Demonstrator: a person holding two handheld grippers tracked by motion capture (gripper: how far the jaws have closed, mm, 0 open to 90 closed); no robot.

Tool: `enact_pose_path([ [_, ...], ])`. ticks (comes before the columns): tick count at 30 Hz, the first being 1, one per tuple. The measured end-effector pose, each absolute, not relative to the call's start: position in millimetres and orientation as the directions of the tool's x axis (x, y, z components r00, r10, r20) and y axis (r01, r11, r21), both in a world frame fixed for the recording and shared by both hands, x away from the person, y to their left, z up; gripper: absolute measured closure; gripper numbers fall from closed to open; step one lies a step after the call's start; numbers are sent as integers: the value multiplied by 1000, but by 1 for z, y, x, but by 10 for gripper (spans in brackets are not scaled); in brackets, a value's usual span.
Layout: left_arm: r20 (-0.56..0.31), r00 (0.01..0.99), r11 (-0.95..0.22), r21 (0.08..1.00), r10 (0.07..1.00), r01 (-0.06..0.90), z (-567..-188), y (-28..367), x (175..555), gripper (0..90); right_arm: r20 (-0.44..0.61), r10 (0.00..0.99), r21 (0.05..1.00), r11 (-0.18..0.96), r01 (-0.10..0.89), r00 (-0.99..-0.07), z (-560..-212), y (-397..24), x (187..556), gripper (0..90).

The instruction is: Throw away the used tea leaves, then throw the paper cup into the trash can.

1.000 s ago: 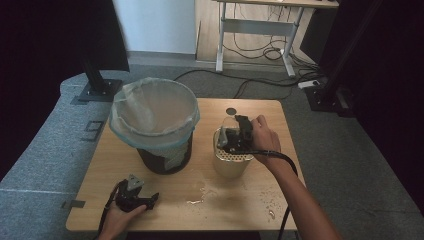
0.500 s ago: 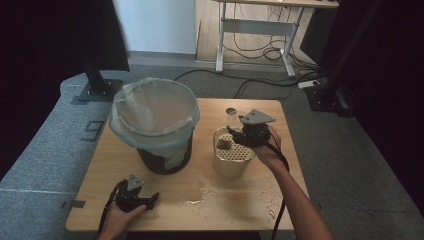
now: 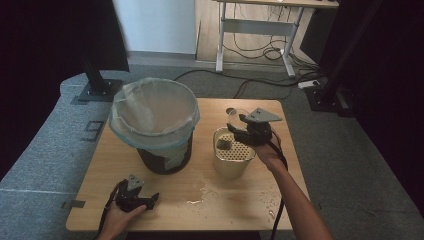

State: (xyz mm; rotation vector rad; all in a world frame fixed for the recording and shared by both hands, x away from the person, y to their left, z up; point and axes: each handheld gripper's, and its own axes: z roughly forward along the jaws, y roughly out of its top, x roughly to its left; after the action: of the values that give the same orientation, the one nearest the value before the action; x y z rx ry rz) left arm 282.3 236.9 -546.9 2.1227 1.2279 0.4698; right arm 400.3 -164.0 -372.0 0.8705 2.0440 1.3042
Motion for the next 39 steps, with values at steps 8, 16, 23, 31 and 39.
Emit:
enact_pose_path([
  [8,-7,506,-369,675,862,639,-547,236,282,85,-115,755,936,300,185,-645,-358,-157,398,424],
  [16,-6,507,-371,674,862,639,-547,236,282,82,-84,754,968,217,126,-651,-318,-148,397,424],
  [23,-6,508,-372,674,861,638,-547,236,282,80,-80,738,981,179,80,-671,-277,-124,397,425],
  [31,-7,506,-370,674,863,640,-547,236,282,81,-78,694,981,180,68,-716,-252,-78,403,422],
  [39,-9,509,-370,675,861,638,-547,236,282,77,-65,644,980,187,75,-762,-253,-24,416,418],
])
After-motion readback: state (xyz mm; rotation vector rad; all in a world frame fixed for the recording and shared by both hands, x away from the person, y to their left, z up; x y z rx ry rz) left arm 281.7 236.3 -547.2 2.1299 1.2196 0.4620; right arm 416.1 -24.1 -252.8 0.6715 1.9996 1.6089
